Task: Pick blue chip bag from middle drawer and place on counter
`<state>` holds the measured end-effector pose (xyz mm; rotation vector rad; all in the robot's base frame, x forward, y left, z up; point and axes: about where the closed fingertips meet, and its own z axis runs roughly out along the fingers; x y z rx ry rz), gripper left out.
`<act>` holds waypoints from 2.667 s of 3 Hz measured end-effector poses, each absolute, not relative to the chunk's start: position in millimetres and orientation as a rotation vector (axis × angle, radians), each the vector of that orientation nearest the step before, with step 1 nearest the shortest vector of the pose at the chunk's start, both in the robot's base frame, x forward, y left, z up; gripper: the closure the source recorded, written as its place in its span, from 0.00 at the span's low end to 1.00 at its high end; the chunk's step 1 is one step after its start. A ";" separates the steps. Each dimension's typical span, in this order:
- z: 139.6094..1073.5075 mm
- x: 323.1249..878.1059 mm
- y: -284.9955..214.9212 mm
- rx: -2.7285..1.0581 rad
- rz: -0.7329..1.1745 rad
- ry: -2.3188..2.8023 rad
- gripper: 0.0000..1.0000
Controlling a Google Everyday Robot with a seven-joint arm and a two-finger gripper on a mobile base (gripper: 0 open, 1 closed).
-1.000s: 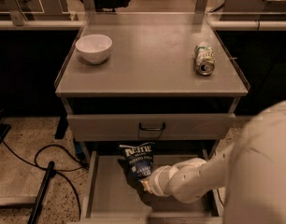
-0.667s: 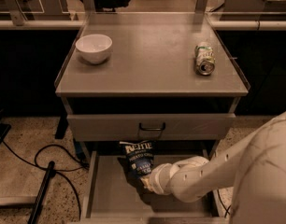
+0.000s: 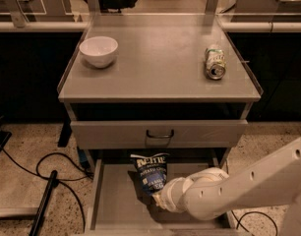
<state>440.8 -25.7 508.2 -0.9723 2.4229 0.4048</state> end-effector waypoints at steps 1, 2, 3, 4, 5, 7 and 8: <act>550.2 379.2 -38.2 -0.928 0.410 2.401 1.00; 553.9 376.0 -36.2 -0.935 0.410 2.392 1.00; 573.3 390.8 -32.8 -0.913 0.402 2.334 1.00; 605.0 402.8 -37.7 -0.900 0.356 2.262 1.00; 650.7 409.0 -38.5 -0.915 0.284 2.174 1.00; 681.8 423.0 -42.3 -0.895 0.242 2.110 1.00; 727.7 441.9 -47.1 -0.874 0.181 2.027 1.00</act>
Offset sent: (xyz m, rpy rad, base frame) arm -0.0993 -0.0223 0.0872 0.0594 -0.0565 0.0000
